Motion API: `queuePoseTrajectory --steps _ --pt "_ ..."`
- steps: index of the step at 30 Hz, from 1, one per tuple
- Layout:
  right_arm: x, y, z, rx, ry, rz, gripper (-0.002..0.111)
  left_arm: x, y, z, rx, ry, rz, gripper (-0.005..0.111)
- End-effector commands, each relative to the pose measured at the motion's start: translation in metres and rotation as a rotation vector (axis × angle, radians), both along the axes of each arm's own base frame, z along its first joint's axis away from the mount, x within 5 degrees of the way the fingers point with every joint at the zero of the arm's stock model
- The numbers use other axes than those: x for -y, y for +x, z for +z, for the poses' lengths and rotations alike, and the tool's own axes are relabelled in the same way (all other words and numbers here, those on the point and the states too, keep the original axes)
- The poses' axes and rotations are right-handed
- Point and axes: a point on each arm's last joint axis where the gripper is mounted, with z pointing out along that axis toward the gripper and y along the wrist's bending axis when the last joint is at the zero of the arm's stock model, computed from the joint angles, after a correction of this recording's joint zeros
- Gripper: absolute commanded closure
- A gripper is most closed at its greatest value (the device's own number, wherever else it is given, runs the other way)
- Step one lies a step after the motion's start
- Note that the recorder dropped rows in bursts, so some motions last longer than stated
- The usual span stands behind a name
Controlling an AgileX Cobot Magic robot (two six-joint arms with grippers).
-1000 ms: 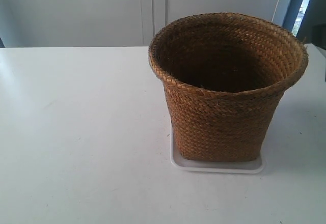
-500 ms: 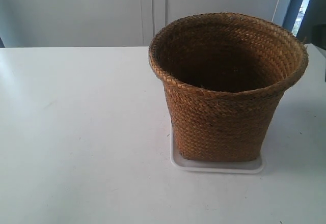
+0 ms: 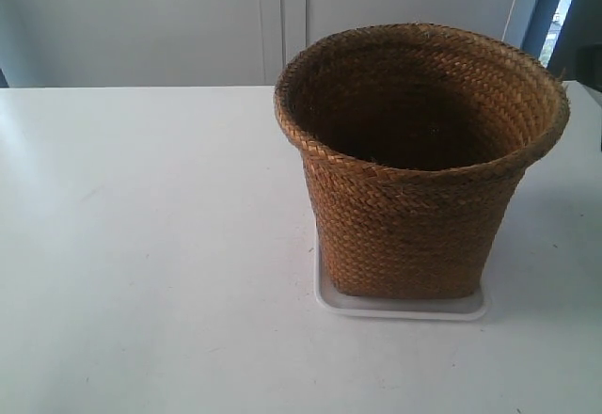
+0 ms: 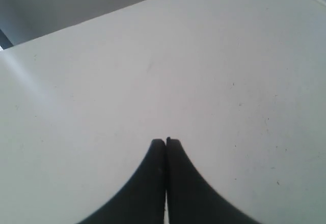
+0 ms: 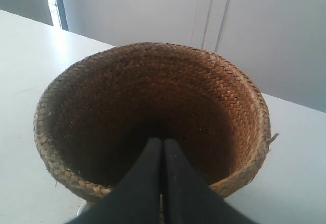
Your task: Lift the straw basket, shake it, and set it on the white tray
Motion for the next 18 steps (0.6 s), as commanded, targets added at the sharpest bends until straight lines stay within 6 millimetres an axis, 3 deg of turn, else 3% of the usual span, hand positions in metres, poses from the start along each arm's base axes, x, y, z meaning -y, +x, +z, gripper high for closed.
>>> queuePoseTrajectory --steps 1,5,18 --pt "0.000 0.000 -0.001 0.006 -0.002 -0.001 0.108 -0.002 0.001 -0.016 -0.028 -0.066 0.058 0.107" --pt "0.000 0.000 -0.001 0.008 -0.001 -0.001 0.108 -0.003 0.001 -0.031 -0.072 -0.130 0.119 0.107" --pt "0.000 0.000 -0.001 0.006 -0.002 -0.001 0.108 -0.003 0.002 -0.031 -0.068 -0.130 0.121 0.107"
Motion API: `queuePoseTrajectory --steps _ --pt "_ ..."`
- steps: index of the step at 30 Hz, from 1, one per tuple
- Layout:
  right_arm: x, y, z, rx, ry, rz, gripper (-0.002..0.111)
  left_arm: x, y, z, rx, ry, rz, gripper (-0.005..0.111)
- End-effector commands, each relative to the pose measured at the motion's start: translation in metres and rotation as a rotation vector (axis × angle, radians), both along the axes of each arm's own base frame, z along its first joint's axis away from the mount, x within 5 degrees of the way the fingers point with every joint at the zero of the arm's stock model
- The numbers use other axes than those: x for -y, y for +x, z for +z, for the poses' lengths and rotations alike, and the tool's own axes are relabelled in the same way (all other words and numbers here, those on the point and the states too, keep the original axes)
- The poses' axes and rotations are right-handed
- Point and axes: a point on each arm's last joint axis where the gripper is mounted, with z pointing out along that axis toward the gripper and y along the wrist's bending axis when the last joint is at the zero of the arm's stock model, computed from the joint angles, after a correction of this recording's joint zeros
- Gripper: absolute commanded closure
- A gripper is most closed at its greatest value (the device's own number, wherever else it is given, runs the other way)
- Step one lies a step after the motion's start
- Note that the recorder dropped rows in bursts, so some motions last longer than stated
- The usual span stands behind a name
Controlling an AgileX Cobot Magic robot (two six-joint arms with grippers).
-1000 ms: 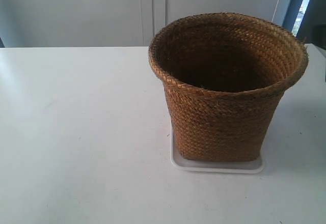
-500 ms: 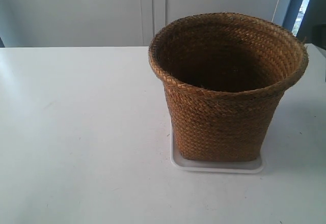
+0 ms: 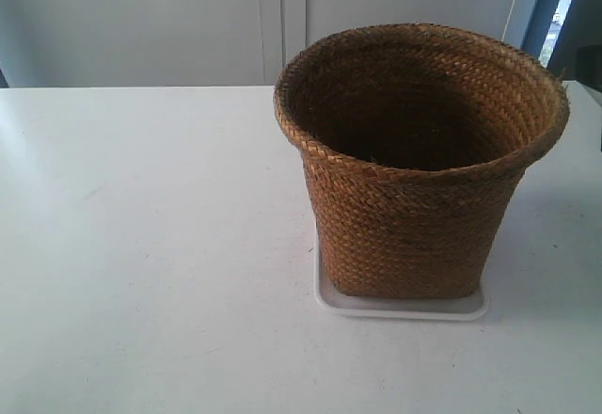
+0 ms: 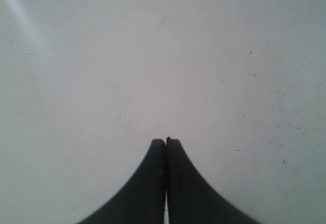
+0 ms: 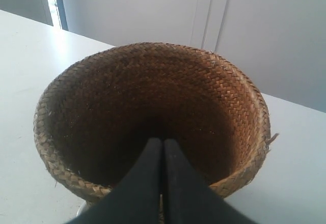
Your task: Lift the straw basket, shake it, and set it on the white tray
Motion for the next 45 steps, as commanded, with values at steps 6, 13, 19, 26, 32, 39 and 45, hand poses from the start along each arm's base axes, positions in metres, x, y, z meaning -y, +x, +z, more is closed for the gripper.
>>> queuePoseTrajectory --steps 6,13,19,26,32,39,45 --pt "0.000 0.000 -0.001 0.006 -0.002 -0.001 0.108 0.000 0.000 0.000 0.008 -0.003 0.004 0.107" --pt "0.000 0.000 -0.001 0.006 -0.002 -0.001 0.108 0.000 0.000 0.000 0.008 -0.003 0.004 0.107" --pt "0.000 0.000 -0.001 0.006 -0.002 -0.001 0.108 0.000 0.000 0.000 0.008 -0.003 0.004 0.107" --pt "0.000 0.000 -0.001 0.007 -0.003 0.000 0.108 0.000 0.000 0.000 0.008 -0.003 0.004 0.107" --pt "0.005 -0.007 0.007 0.093 -0.066 -0.026 0.108 0.000 0.000 0.000 0.008 -0.003 0.004 0.107" --pt "0.014 -0.060 -0.004 0.182 -0.116 -0.092 0.108 0.000 0.000 0.000 0.008 -0.001 0.004 0.107" --pt "0.017 -0.072 -0.052 0.128 0.099 -0.172 0.108 0.000 0.000 0.000 0.008 0.001 0.003 0.107"
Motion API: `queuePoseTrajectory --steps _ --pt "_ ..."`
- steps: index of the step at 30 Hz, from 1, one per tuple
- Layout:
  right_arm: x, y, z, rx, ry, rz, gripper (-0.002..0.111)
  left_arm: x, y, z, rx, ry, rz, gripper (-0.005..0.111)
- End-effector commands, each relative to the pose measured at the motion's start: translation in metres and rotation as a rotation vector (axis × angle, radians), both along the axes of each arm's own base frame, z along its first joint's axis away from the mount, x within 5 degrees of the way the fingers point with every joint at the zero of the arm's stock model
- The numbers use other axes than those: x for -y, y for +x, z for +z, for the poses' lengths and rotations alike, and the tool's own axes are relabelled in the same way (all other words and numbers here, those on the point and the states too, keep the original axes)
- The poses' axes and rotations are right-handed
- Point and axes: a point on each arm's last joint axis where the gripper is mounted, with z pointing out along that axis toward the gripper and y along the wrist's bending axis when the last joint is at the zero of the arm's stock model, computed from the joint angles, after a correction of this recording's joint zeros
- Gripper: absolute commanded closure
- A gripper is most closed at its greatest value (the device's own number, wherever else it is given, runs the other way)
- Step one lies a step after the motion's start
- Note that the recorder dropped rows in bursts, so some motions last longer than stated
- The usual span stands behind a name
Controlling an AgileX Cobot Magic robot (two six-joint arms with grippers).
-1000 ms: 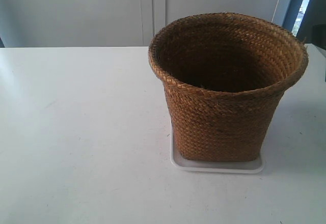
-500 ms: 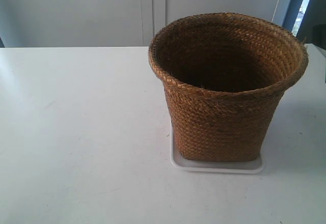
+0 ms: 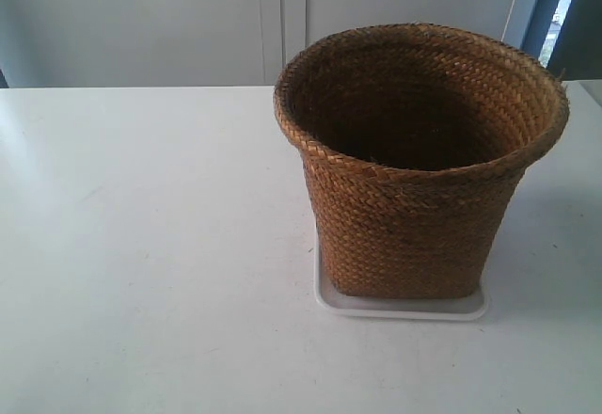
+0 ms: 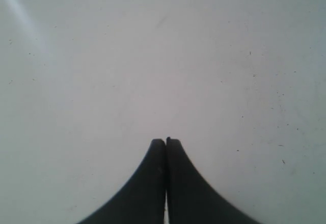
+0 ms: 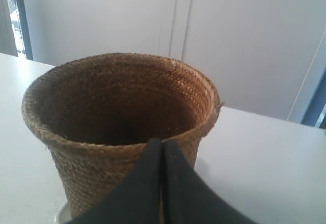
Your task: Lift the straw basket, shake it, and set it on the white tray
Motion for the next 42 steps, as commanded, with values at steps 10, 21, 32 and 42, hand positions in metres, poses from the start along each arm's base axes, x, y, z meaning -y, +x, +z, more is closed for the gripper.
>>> queuePoseTrajectory --steps 10,21,32,42 --pt "0.014 0.002 -0.131 -0.056 0.085 -0.172 0.108 0.000 0.000 0.000 0.008 0.004 0.001 0.107" --pt "0.015 -0.003 -0.156 -0.085 0.075 -0.177 0.108 0.000 0.000 0.000 0.008 0.004 0.001 0.107" --pt "0.015 -0.003 -0.157 -0.092 0.032 -0.171 0.108 0.000 0.000 0.000 0.008 0.004 0.001 0.107" --pt "0.015 -0.003 -0.158 -0.095 0.032 -0.172 0.108 0.000 0.000 0.000 0.008 0.004 0.001 0.107"
